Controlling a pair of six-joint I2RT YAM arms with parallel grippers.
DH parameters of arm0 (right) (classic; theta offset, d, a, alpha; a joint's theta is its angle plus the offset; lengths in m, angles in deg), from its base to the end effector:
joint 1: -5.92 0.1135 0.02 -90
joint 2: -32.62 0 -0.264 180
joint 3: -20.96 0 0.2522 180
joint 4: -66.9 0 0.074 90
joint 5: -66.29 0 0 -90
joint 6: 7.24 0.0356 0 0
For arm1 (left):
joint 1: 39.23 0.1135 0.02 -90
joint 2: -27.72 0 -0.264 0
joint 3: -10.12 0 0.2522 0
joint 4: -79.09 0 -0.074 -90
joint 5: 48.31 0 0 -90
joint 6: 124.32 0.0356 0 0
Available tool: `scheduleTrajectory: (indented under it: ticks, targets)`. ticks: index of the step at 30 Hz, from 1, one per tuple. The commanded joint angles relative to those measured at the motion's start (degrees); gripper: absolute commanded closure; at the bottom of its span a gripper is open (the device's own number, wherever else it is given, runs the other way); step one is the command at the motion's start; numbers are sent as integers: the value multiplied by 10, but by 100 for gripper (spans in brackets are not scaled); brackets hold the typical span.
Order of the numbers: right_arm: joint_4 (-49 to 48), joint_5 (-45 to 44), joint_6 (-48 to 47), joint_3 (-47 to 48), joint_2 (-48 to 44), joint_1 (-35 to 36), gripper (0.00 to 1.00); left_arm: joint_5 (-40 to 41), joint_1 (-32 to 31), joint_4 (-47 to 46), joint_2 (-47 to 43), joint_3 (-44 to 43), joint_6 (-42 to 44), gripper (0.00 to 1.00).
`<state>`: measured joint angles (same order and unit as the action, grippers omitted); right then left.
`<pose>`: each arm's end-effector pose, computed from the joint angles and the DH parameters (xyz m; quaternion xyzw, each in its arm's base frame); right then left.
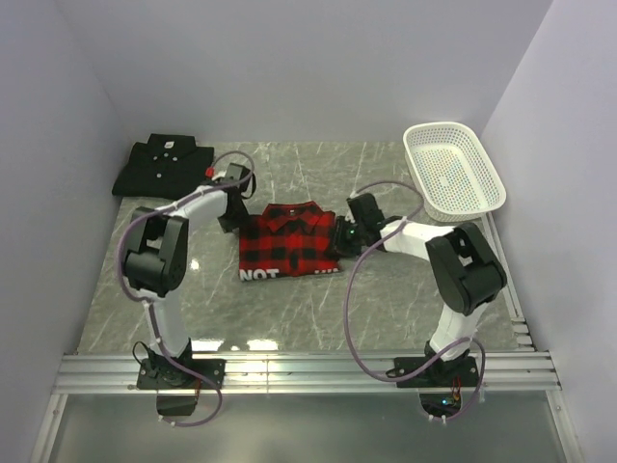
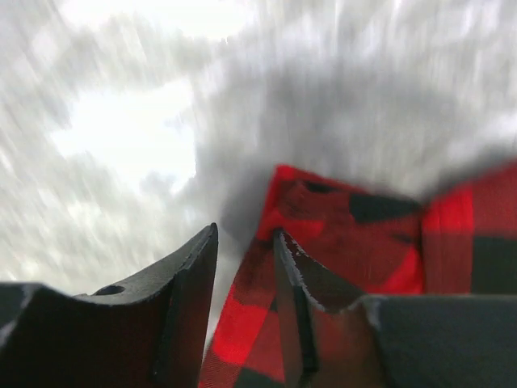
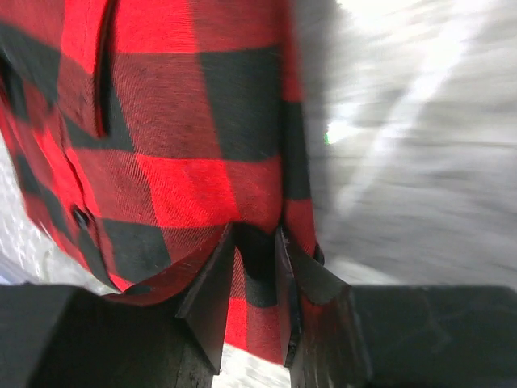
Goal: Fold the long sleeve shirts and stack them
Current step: Fold the shirt, then neatly place the folded shirt to the corner
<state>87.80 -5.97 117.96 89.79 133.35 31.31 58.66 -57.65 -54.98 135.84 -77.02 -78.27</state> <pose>0.3102 0.1592 0.1537 0.0311 0.9372 0.2852 0.1984 0.3638 -0.1102 0.1747 -0.2429 0.9386 0.0212 0.2442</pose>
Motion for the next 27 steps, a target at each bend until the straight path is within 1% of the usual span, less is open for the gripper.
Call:
scheduleTrajectory:
  ticks: [1, 2, 4, 5, 7, 8, 9, 10, 11, 12, 13, 14, 15, 16, 17, 18, 19, 20, 21, 22, 23, 24, 25, 26, 27]
  targets:
    - [-49, 7, 47, 22, 22, 47, 66, 67, 36, 34, 51, -74, 58, 59]
    - [-55, 8, 57, 36, 28, 54, 66, 67, 44, 36, 61, -108, 63, 58]
    - [-62, 13, 72, 47, 29, 56, 66, 66, 66, 42, 82, -142, 74, 55]
    - [-67, 12, 76, 50, 23, 55, 66, 65, 72, 44, 83, -169, 76, 50]
    - [-63, 8, 72, 66, 12, 56, 66, 59, 85, 51, 67, -184, 74, 43]
    - [-50, 5, 69, 73, -4, 56, 65, 44, 87, 49, 53, -177, 70, 35]
    - [-47, 3, 63, 80, -16, 56, 63, 37, 92, 39, 36, -166, 66, 30]
    - [-45, 0, 53, 80, -30, 56, 61, 28, 94, 30, -8, -151, 51, 24]
    - [-46, -4, 49, 78, -62, 56, 59, 16, 96, 22, -33, -116, 42, 15]
    - [-47, -11, 44, 70, -80, 53, 55, -6, 102, 6, -60, -94, 31, 11]
    - [-48, -14, 35, 63, -99, 50, 53, -19, 104, -4, -117, -71, 1, 8]
    - [-47, -15, 31, 58, -136, 46, 50, -31, 104, -15, -148, -21, -15, 3]
    - [-48, -16, 28, 41, -156, 36, 46, -50, 105, -23, -180, 7, -34, 1]
    - [-49, -15, 22, 30, -177, 29, 43, -65, 105, -51, -244, 37, -77, 1]
    - [-55, -14, 20, 9, -218, 23, 41, -84, 104, -70, -277, 105, -98, 1]
    - [-60, -10, 19, -4, -238, 18, 35, -124, 102, -93, -308, 140, -142, 1]
    - [-65, -1, 19, -17, -257, 3, 32, -136, 100, -127, -366, 175, -168, 1]
    - [-69, 2, 19, -28, -290, -2, 28, -150, 96, -147, -393, 241, -192, 1]
    - [-70, 3, 21, -49, -306, -9, 21, -163, 82, -164, -416, 272, -216, 1]
    - [-70, 12, 20, -59, -319, -19, 18, -164, 72, -176, -454, 301, -266, 1]
    - [-70, 16, 17, -69, -343, -24, 18, -164, 59, -197, -471, 351, -295, 1]
    - [-67, 17, 15, -82, -352, -26, 17, -164, 25, -211, -486, 374, -346, 1]
    - [-63, 19, 8, -87, -367, -32, 16, -145, 7, -225, -510, 413, -370, 1]
    - [-59, 20, 7, -100, -374, -34, 16, -126, -13, -238, -522, 428, -394, 1]
    - [-59, 21, 5, -106, -381, -36, 16, -102, -52, -250, -533, 443, -437, 1]
